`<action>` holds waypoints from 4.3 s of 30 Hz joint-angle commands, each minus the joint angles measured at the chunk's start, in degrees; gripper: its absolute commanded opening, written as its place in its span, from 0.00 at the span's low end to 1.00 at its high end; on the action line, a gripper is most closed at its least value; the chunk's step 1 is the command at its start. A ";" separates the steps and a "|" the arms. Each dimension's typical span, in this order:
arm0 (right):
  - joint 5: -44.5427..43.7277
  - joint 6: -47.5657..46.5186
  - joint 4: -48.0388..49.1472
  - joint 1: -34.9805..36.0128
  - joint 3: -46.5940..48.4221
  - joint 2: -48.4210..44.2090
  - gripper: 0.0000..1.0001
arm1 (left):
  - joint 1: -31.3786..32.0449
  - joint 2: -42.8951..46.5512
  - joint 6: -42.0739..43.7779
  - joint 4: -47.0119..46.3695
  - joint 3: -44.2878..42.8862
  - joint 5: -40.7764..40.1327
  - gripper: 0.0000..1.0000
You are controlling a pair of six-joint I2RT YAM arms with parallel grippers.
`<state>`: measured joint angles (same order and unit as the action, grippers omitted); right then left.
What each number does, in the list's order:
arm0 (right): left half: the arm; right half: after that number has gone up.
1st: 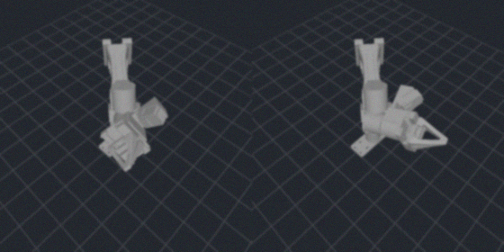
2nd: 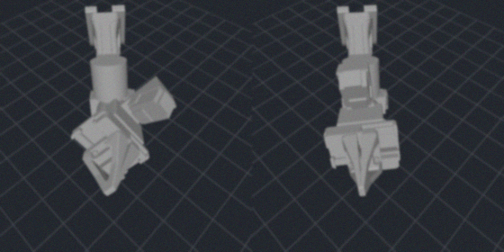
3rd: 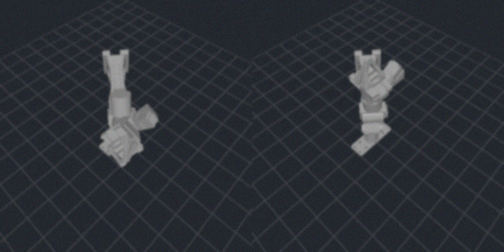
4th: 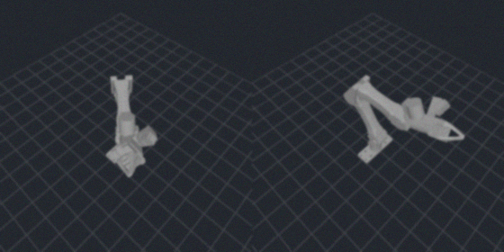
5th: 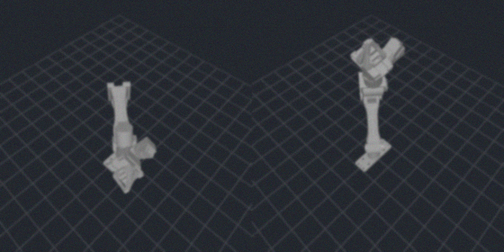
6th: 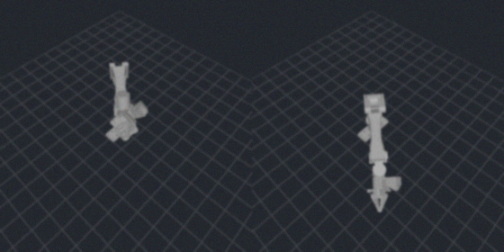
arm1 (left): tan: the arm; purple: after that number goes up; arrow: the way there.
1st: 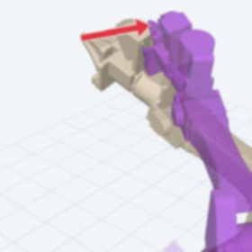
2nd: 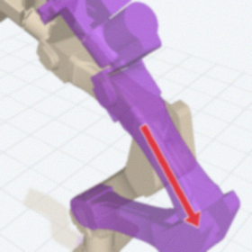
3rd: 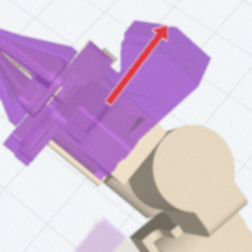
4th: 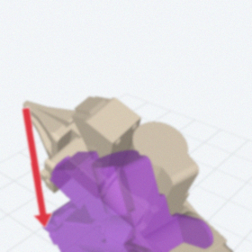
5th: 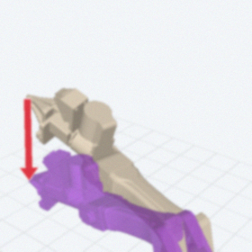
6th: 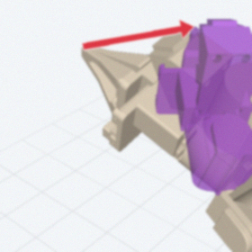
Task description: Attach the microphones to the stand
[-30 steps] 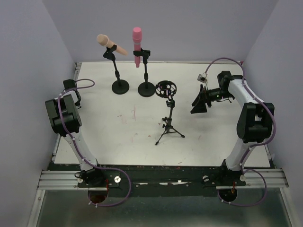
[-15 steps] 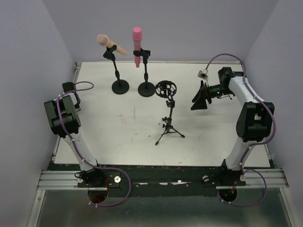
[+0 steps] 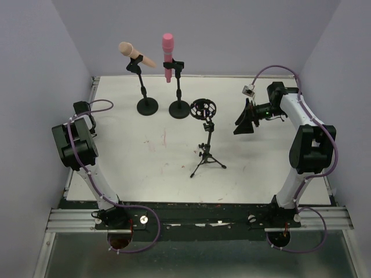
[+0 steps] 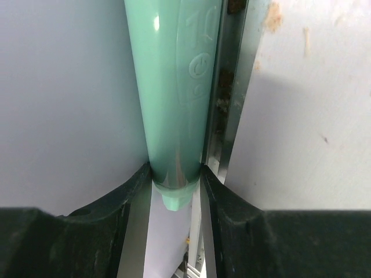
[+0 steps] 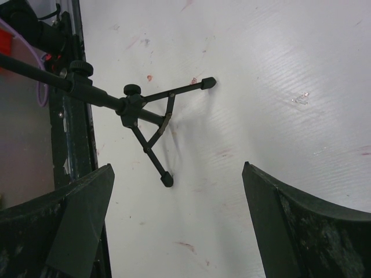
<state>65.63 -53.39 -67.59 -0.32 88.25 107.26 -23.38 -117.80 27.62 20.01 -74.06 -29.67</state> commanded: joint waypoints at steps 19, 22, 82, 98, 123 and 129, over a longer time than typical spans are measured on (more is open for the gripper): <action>5.74 -5.14 -1.05 0.23 1.93 0.40 1.00 | 3.68 15.05 -14.69 12.85 4.19 9.28 0.14; 6.70 -7.51 -2.10 0.14 1.49 0.58 1.00 | 5.09 16.54 -17.06 15.49 4.01 9.81 0.14; 7.50 0.47 4.31 0.14 -6.42 -16.81 1.00 | 16.87 11.62 -26.47 28.85 0.76 25.54 0.62; 11.02 18.73 17.21 0.14 -13.53 -35.88 1.00 | 17.40 27.78 -32.97 21.40 13.05 41.51 0.19; 6.71 30.81 9.43 0.23 1.12 -40.03 1.00 | 29.17 88.19 -58.89 -3.99 19.76 69.13 0.20; 9.34 32.46 8.61 1.97 6.94 -36.95 1.00 | 42.33 75.56 -62.34 -12.80 6.86 64.75 0.20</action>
<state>71.85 -21.87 -56.31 -0.32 92.73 68.36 10.57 -33.61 -30.70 16.21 -58.22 36.45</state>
